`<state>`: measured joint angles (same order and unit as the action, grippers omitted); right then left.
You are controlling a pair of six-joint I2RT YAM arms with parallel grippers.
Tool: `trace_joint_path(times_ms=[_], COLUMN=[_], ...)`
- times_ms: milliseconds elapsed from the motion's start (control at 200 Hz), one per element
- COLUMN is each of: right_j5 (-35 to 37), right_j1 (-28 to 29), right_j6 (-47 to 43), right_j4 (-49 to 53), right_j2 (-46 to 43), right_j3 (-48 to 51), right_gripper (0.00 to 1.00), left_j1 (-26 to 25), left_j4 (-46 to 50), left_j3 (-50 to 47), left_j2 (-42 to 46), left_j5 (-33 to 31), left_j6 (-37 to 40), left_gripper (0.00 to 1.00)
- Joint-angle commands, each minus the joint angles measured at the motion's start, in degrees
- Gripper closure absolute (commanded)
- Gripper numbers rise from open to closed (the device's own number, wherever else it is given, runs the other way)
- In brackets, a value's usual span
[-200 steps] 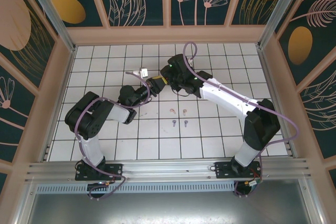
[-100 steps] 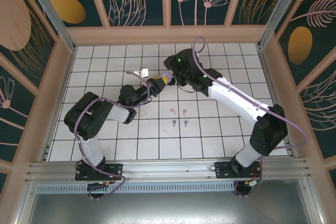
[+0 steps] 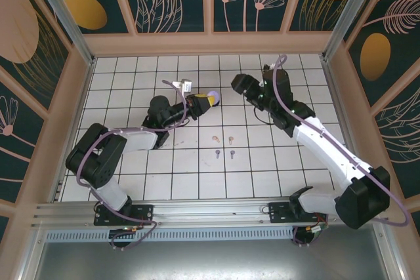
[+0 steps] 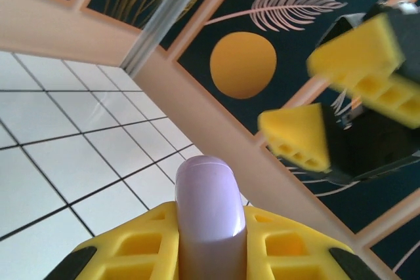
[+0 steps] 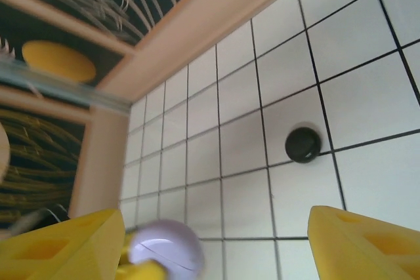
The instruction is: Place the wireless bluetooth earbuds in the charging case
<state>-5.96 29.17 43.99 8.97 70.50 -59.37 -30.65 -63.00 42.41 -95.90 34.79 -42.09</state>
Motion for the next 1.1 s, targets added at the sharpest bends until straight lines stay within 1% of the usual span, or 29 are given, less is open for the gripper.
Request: trace_joint_path(times_ms=[0,160,415,651,856,1096], right_j5=[-9.48,-15.85,-23.4,-23.72,-22.03,-20.7], right_j1=[-0.74,-1.59,-1.81,-2.17,-2.61,-6.26], right_j6=[-12.33,-18.71,-22.99,-23.95,-23.58,-21.78], right_j4=[-7.16,-10.48,-12.55,-12.3,-12.92,-14.4], right_j2=[-3.57,-5.58,-4.64,-3.58,-1.89,0.12], right_j3=[4.25,8.58,9.92,10.51,10.6,10.93], right_gripper=[0.26,0.26,0.26,0.27,0.28,0.31], left_j1=[0.42,0.42,0.45,0.42,0.42,0.42], left_j4=[7.05,10.89,13.42,14.31,14.31,14.13], left_j3=[3.57,5.99,9.0,10.9,11.81,11.33], left_j2=[1.94,2.03,0.68,0.1,0.44,1.3], left_j5=[6.65,10.52,15.8,18.87,20.4,21.81], left_j6=[4.92,6.83,7.21,6.93,6.62,6.18], left_gripper=[1.0,1.0,1.0,1.0,1.0,1.0])
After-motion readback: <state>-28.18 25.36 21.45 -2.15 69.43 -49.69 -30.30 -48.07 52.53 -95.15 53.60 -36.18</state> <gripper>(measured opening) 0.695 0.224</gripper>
